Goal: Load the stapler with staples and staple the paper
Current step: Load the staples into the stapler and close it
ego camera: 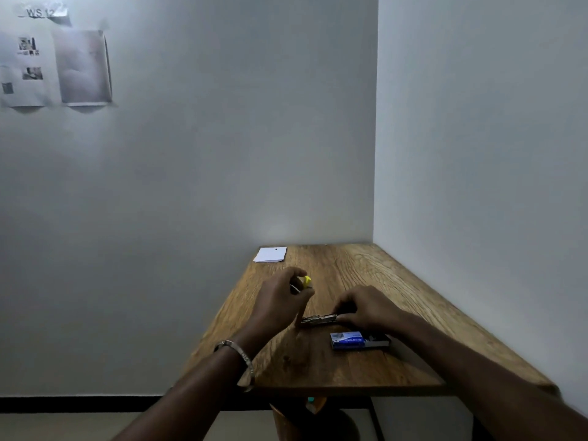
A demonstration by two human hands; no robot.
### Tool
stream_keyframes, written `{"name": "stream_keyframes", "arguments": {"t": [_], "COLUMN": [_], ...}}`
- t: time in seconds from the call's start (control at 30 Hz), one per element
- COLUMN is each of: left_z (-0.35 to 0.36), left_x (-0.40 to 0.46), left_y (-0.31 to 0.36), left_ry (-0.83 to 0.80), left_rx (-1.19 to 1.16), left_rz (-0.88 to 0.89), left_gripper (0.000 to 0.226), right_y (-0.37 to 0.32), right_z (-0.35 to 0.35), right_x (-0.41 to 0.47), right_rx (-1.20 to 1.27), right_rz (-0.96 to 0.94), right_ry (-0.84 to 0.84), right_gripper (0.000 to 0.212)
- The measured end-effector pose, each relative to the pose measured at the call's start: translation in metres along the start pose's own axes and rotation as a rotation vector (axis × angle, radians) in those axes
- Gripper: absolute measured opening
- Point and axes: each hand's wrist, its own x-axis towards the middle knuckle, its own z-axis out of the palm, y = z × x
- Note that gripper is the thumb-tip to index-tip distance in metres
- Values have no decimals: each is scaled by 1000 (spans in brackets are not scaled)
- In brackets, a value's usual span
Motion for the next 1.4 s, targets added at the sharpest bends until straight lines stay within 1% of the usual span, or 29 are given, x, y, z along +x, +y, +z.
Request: {"name": "stream_keyframes", "arguments": {"t": [0.17, 0.23, 0.3, 0.4, 0.5, 0.6, 0.73, 0.83, 0.97, 1.13, 1.2, 1.27, 1.33, 1.4], "left_z": [22, 26, 27, 25, 23, 25, 27, 27, 25, 21, 19, 18, 18, 17], "left_x": [-4, -6, -8, -11, -14, -15, -14, -13, -15, -15, -15, -13, -13, -13], "left_y": [3, 0, -4, -12, -19, -22, -22, -22, -21, -19, -20, -19, -18, -17], "left_ry": [-122, -133, -128, -169, -220, -228, -226, -214, -164, -141, -143, -150, -161, -178], "left_rx": [31, 56, 69, 141, 208, 267, 257, 231, 148, -95, -176, -234, -312, -384], "left_rz": [2, 13, 14, 33, 76, 103, 96, 64, -4, -118, -168, -198, -224, -253], "left_gripper": [30, 23, 22, 31, 44, 49, 39, 31, 17, 9, 14, 22, 25, 22], "right_y": [0, -1, 0, 1, 2, 2, 0, -2, -5, -19, -26, -33, -38, -44], "right_z": [1, 2, 3, 3, 1, 1, 2, 1, 0, -1, 1, 3, 4, 5], "right_x": [0, -1, -1, -2, -2, -2, 0, 3, 4, 12, 15, 18, 21, 24], "right_rx": [-12, -15, -11, 7, -12, -29, -16, 23, 242, 477, 588, 698, 818, 981], "right_rz": [3, -4, -12, -12, -33, -41, -42, -6, 57, 69, 82, 110, 152, 211], "right_ry": [10, 32, 35, 17, -33, -26, -34, -29, 3, 24, 40, 22, -41, -102], "right_gripper": [27, 29, 31, 33, 27, 23, 18, 16, 16, 15, 16, 25, 33, 39]}}
